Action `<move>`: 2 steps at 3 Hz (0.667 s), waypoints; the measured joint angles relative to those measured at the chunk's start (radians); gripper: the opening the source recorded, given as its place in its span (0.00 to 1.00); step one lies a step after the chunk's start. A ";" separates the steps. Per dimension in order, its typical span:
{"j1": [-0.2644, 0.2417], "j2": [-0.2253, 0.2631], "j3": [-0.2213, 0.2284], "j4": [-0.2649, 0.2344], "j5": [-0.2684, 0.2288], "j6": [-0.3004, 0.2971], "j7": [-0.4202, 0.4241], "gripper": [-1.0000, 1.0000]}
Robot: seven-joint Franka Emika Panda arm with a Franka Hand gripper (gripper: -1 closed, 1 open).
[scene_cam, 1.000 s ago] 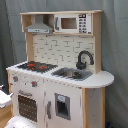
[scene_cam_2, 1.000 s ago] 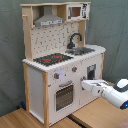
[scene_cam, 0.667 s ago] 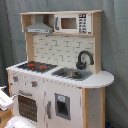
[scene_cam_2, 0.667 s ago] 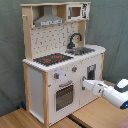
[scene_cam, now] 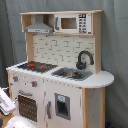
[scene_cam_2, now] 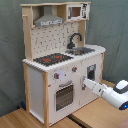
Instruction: Play with the kitchen
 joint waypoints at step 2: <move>-0.060 -0.002 0.039 0.023 0.000 0.001 0.226 1.00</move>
